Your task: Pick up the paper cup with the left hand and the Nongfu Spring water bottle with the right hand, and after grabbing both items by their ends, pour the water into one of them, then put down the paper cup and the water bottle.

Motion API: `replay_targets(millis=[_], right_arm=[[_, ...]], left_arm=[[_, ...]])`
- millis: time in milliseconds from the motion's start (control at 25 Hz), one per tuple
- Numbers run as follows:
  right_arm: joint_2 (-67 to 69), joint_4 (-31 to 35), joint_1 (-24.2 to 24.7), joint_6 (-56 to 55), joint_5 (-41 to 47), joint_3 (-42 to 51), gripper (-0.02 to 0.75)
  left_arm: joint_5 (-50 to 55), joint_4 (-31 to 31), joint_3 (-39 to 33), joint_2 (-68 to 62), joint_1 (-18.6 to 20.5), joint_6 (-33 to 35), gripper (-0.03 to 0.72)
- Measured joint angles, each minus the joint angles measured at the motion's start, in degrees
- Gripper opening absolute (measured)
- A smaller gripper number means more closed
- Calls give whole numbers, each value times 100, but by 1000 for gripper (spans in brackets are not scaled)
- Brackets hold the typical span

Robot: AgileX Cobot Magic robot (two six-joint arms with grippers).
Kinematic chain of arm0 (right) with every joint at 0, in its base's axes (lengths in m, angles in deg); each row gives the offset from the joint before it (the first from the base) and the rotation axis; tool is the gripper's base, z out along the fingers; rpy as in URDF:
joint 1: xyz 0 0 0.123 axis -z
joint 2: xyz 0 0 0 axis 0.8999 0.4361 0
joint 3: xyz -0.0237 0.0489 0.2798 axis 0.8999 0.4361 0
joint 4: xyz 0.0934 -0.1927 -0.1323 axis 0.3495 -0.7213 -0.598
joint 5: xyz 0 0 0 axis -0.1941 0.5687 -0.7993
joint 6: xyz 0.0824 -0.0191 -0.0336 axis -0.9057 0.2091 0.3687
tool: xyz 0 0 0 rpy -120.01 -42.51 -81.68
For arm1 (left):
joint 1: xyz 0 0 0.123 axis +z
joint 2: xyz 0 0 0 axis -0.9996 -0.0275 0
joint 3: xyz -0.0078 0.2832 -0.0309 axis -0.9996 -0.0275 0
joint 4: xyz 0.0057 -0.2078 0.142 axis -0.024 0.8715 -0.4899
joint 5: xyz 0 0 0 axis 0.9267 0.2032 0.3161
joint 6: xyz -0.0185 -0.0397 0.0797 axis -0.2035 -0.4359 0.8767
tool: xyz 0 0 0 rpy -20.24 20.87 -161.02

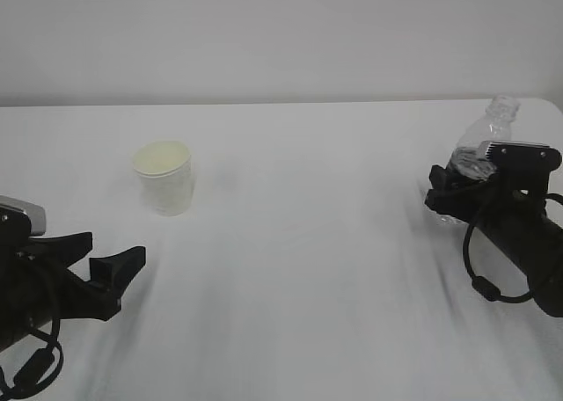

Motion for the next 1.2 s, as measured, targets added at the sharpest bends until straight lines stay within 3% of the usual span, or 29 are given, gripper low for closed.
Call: replay_targets(millis=[640, 1200], right_arm=[[0, -31, 0, 187, -9, 0, 414], [-349, -321, 0, 515, 117, 446, 407]], left_arm=[[0, 0, 0, 0, 0, 0, 576], [0, 0, 0, 0, 0, 0, 540]])
